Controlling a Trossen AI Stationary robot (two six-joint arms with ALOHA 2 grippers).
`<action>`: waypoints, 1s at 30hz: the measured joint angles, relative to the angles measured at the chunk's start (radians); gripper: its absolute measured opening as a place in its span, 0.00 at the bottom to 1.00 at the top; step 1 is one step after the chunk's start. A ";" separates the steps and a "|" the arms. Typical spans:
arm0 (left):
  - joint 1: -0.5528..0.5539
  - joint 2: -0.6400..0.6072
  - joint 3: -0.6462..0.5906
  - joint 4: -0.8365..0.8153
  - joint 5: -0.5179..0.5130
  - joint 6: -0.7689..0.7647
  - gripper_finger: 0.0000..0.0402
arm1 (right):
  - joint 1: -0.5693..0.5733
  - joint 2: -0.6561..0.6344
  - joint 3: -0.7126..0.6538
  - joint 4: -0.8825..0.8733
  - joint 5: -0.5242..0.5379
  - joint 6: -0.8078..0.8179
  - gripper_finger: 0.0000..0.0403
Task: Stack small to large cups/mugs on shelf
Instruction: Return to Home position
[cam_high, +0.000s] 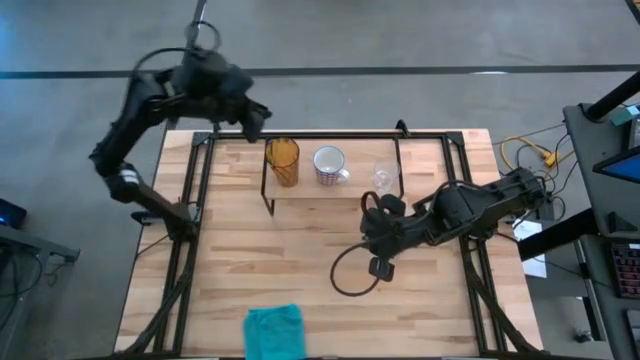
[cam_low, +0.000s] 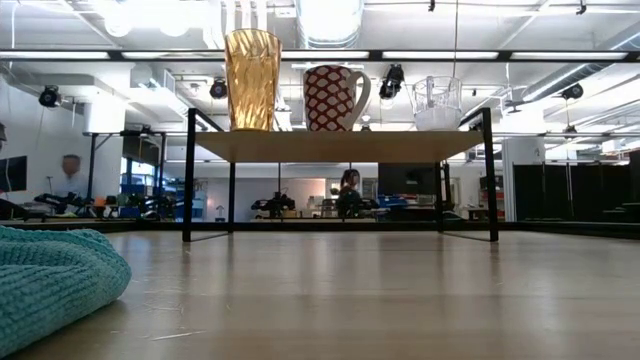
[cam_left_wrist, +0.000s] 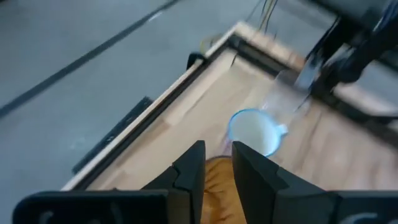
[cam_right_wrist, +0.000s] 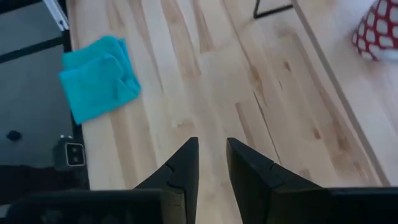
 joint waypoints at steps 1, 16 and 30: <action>-0.005 -0.021 -0.001 0.007 0.000 -0.032 0.16 | 0.000 0.000 0.009 -0.002 0.000 -0.009 0.19; -0.266 -0.281 -0.083 0.011 -0.002 -0.149 0.16 | 0.139 -0.101 0.133 0.062 0.064 0.001 0.19; -0.310 -0.485 -0.372 0.127 -0.199 -0.148 0.16 | 0.450 -0.364 -0.070 0.119 0.512 0.025 0.19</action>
